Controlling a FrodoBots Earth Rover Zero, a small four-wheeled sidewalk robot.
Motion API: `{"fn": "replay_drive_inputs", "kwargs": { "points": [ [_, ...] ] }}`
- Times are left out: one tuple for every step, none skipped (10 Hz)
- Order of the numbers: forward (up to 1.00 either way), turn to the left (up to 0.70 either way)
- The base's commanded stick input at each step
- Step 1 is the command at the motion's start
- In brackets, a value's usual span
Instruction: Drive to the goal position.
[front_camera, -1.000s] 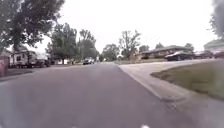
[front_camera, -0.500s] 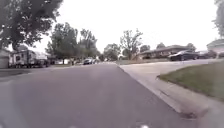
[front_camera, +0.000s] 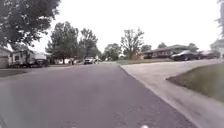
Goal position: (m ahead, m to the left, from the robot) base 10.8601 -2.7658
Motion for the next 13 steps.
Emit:
{"fn": "replay_drive_inputs", "kwargs": {
  "points": [
    [1.0, 0.0],
    [1.0, 0.0],
    [1.0, 0.0],
    [1.0, 0.0],
    [1.0, 0.0],
    [1.0, 0.0],
    [1.0, 0.0],
    [1.0, 0.0],
    [1.0, -0.2],
    [1.0, -0.31],
    [1.0, -0.39],
    [1.0, -0.25],
    [1.0, -0.06]
  ]
}}
